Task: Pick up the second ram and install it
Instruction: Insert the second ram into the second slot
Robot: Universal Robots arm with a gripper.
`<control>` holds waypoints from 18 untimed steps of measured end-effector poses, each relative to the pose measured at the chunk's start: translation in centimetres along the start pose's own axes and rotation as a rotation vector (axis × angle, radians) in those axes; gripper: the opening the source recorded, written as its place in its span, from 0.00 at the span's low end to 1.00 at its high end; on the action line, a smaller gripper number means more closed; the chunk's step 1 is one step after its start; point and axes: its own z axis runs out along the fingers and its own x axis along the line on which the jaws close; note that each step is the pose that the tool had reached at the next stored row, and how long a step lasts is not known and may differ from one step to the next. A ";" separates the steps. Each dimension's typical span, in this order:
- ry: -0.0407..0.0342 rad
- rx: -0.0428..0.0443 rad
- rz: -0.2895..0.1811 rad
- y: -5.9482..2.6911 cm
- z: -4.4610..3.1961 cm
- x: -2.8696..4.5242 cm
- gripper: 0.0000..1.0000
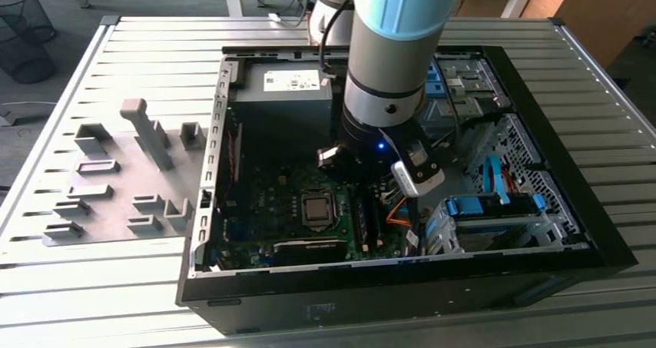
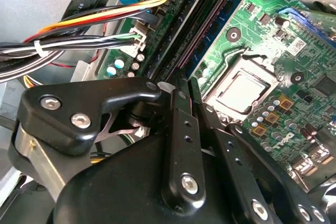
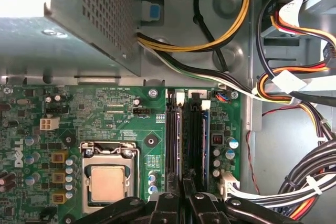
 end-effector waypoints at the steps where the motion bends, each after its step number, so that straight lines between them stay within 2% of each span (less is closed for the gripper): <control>1: 0.0000 0.0000 0.003 0.00 0.02 -0.02 0.14; 18: -0.0001 -0.0008 0.019 0.01 0.57 -0.08 0.14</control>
